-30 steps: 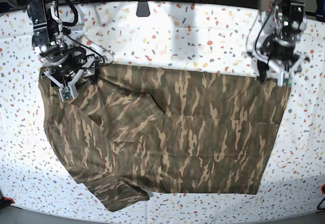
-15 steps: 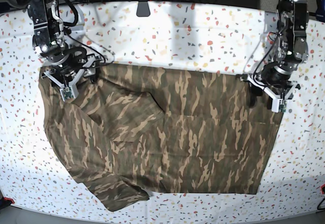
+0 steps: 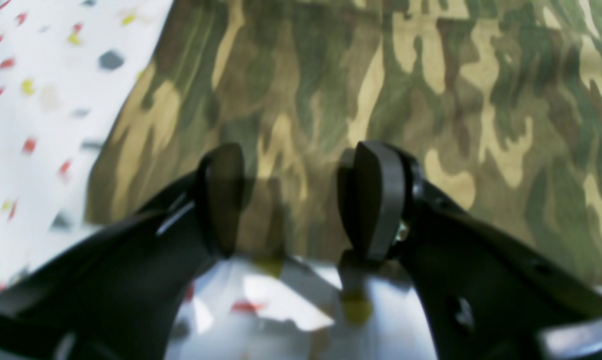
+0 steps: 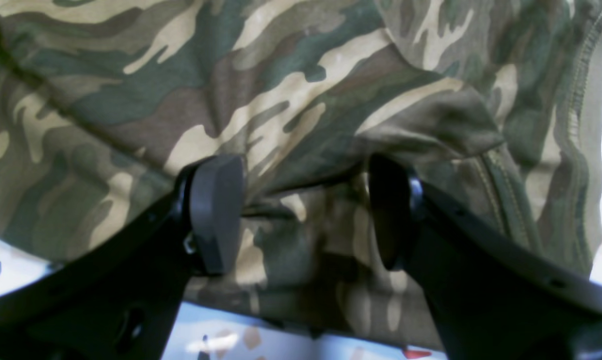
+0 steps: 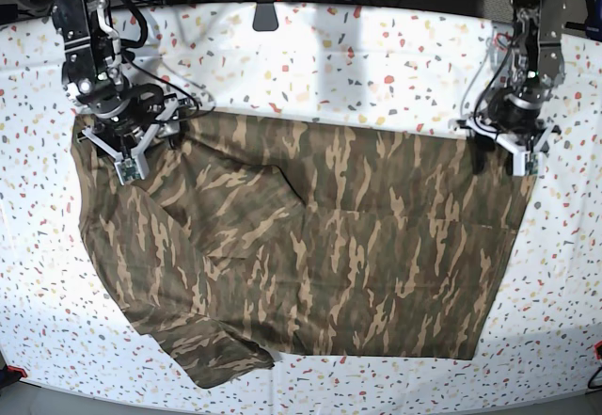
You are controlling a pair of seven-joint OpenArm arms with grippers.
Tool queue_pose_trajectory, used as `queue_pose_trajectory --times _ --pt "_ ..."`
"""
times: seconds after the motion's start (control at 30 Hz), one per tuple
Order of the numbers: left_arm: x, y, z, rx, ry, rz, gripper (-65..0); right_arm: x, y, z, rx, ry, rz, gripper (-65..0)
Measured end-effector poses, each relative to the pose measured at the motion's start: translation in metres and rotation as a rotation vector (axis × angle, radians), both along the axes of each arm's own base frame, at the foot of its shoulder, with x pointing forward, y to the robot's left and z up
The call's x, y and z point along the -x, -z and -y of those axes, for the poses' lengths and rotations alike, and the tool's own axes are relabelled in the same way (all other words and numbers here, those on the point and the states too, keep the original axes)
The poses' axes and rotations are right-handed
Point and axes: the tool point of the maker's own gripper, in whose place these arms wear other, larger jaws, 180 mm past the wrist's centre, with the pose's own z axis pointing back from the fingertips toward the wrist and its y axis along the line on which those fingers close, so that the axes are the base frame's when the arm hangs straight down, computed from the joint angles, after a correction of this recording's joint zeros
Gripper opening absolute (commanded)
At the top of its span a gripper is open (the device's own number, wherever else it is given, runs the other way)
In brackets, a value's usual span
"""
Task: Fold the T-shirt properly
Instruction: 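Pull the collar edge away from the hem with both grippers to flatten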
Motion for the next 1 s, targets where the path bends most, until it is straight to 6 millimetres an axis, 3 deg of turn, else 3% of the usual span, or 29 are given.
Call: queue_pose_trajectory --times 0.23,0.43,0.7,1.0 --pt "0.027 0.000 -0.012 -0.030 0.035 -0.039 -30.9 0.002 0.000 0.002 0.019 -0.006 -0.002 -25.6" --pt "0.052 -0.003 -0.008 -0.048 0.064 -0.076 -30.9 0.006 0.003 0.002 0.019 -0.005 -0.013 -25.6" --pt "0.075 0.001 -0.005 -0.039 0.068 -0.090 -30.9 0.027 0.007 0.007 0.014 -0.002 -0.017 -25.6" --pt "0.125 -0.002 0.010 -0.032 0.107 -0.155 -30.9 0.056 -0.008 0.041 0.054 0.081 -0.050 -25.6"
